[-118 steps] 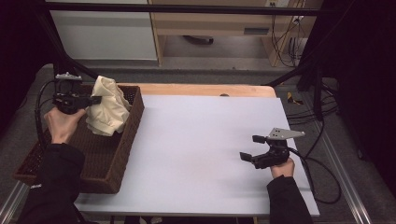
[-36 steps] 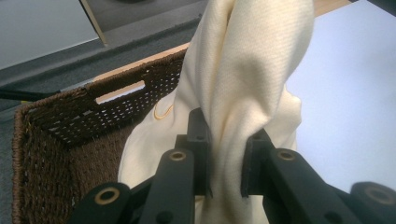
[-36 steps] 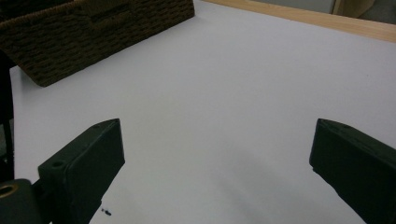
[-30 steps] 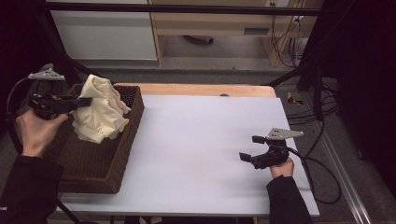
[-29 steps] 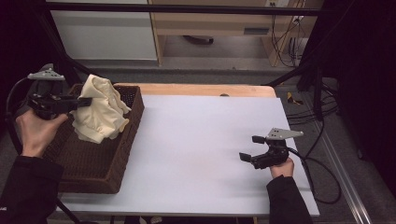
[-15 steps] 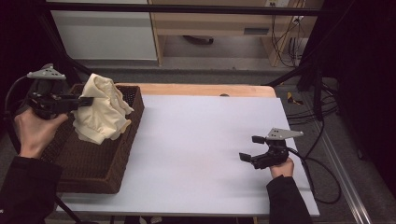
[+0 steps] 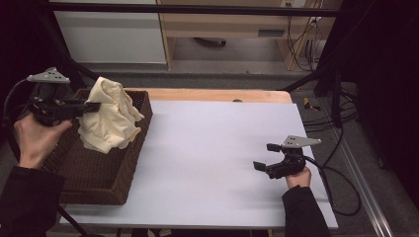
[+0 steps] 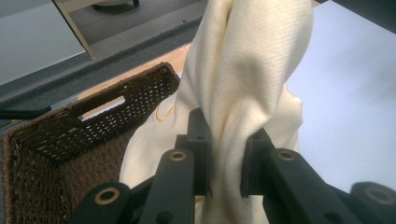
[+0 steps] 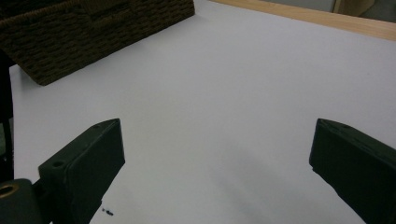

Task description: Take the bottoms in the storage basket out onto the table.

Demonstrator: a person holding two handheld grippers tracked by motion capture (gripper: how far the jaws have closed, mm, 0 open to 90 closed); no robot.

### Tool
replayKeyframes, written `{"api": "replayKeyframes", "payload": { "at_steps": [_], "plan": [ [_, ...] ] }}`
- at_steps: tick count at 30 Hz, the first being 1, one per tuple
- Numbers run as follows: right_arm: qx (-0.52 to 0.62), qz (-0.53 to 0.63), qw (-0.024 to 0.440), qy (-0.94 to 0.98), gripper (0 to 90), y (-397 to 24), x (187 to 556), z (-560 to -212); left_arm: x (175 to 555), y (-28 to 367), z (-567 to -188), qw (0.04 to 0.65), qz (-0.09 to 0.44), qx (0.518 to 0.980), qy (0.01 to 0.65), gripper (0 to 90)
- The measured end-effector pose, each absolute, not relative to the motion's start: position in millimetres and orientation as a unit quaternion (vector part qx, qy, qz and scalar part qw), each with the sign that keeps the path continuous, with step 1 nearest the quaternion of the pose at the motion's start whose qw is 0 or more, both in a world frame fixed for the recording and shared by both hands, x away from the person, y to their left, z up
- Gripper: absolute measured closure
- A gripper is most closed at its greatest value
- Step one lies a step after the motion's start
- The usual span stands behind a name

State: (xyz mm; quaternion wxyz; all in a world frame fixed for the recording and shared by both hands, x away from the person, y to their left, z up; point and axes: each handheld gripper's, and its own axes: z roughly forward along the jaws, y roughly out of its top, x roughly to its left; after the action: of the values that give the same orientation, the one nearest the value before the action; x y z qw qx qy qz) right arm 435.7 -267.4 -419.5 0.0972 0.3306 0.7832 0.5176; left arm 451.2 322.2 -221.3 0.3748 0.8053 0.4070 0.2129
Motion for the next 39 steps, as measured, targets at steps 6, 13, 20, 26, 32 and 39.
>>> {"api": "replayKeyframes", "payload": {
  "at_steps": [6, 13, 20, 26, 32, 39],
  "plan": [
    [0.331, 0.518, 0.097, 0.783, 3.9, -267.7, 435.7, -419.2, 449.4, 317.4, -218.9, 0.376, 0.212, 0.808, 0.401, 77.6],
    [0.330, 0.518, 0.097, 0.783, 3.9, -267.7, 435.6, -419.2, 446.7, 311.1, -214.9, 0.380, 0.210, 0.812, 0.391, 77.6],
    [0.330, 0.519, 0.098, 0.782, 3.9, -268.3, 435.5, -418.7, 444.7, 305.2, -211.7, 0.385, 0.208, 0.815, 0.381, 77.6],
    [0.330, 0.519, 0.097, 0.783, 3.9, -267.8, 435.4, -419.0, 443.8, 297.9, -209.6, 0.390, 0.204, 0.816, 0.374, 77.6],
    [0.329, 0.519, 0.098, 0.783, 3.9, -268.2, 435.3, -418.7, 442.9, 288.3, -208.5, 0.394, 0.201, 0.820, 0.364, 77.6],
    [0.329, 0.520, 0.098, 0.782, 3.9, -268.5, 435.2, -418.4, 442.2, 274.9, -206.8, 0.398, 0.195, 0.826, 0.349, 77.6]
  ]
}}
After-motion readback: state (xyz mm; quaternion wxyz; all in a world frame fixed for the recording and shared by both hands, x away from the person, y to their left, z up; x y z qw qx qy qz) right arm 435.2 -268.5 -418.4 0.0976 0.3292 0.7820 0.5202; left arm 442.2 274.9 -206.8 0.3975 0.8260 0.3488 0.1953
